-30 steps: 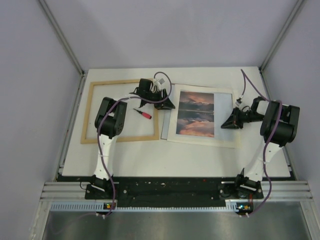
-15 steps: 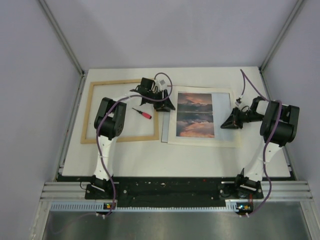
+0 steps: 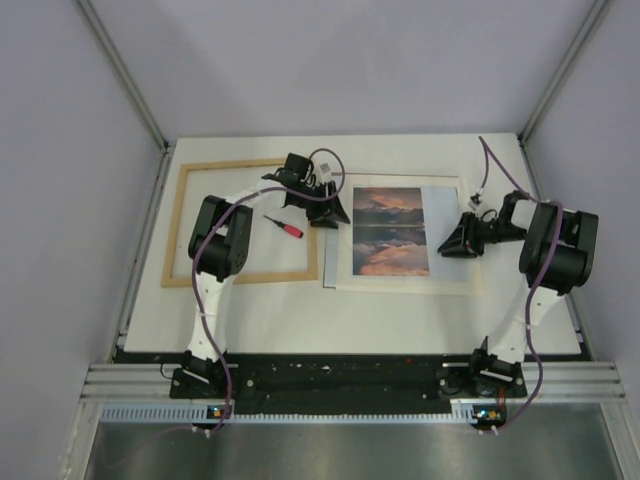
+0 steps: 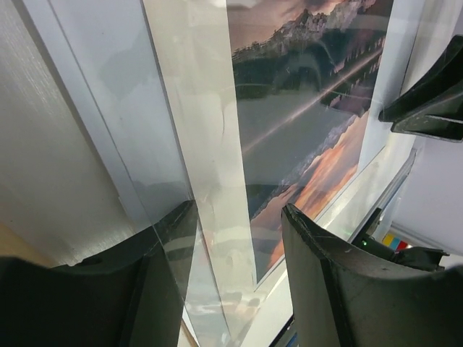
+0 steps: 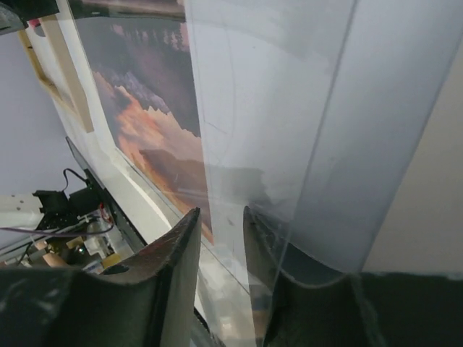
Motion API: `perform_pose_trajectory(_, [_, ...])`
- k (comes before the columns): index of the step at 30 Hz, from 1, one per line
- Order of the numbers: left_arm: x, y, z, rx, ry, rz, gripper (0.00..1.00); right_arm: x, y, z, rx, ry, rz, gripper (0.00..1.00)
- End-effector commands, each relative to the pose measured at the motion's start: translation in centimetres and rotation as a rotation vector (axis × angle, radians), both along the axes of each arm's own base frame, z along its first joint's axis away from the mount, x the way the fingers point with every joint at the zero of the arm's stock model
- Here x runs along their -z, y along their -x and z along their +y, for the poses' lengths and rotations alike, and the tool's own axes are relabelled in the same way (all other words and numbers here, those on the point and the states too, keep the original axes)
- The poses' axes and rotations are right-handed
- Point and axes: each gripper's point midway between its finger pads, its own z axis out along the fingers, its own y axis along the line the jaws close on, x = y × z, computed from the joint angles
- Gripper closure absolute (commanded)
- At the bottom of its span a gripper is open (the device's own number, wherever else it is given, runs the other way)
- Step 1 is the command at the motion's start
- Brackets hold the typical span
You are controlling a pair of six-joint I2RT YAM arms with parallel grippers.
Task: Take the photo out of the frame
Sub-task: Adjust the photo frame item on the photo frame.
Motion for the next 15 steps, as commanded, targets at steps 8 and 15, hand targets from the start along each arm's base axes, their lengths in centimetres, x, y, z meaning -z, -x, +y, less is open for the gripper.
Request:
perform_pose_trajectory(8, [-1.6, -0.7, -0.4, 0.004, 0.004, -0.057, 0.44, -1.7, -2.0, -5.9, -0.047, 0.471, -0.198, 0.46])
perform_pose_trajectory(15, [-1.7, -0.9, -0.6, 0.002, 0.007, -0.065, 0.45, -2.5, -1.8, -7.6, -0.026, 0.545, -0.204, 0.43])
